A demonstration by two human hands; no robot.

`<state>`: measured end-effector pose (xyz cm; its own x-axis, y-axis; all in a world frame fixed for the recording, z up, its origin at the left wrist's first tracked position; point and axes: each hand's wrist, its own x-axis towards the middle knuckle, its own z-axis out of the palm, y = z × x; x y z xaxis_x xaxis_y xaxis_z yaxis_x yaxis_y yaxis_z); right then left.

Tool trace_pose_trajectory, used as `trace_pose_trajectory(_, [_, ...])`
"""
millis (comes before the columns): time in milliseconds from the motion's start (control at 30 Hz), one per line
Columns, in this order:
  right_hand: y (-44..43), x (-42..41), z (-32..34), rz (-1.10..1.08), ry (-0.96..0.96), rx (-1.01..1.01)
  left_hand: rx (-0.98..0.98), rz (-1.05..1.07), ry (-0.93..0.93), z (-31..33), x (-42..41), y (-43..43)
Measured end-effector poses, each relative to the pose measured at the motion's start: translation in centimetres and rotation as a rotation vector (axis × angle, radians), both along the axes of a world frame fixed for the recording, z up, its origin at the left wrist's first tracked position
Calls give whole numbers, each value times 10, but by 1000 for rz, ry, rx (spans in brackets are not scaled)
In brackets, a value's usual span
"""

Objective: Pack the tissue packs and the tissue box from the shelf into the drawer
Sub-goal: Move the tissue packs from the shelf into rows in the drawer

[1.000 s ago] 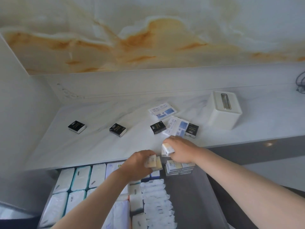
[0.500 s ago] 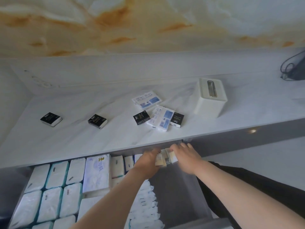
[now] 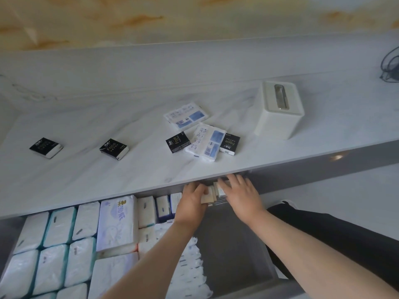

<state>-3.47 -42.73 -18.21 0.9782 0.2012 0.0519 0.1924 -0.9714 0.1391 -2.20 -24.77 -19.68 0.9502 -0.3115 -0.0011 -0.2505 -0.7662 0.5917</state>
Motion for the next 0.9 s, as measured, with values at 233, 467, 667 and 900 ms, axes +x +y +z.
trace_pose_trajectory(233, [3, 0, 3, -44, -46, 46, -228, 213, 13, 3, -9, -9])
trace_pose_trajectory(467, [7, -1, 2, -57, -65, -60, -355, 342, 42, 8, -14, -12])
trace_pose_trajectory(667, [6, -1, 1, -85, -81, -107, -236, 292, 17, 4, -15, -11])
trace_pose_trajectory(900, [8, 3, 0, -171, 31, -42, 136, 176, -214, 10, -6, -8])
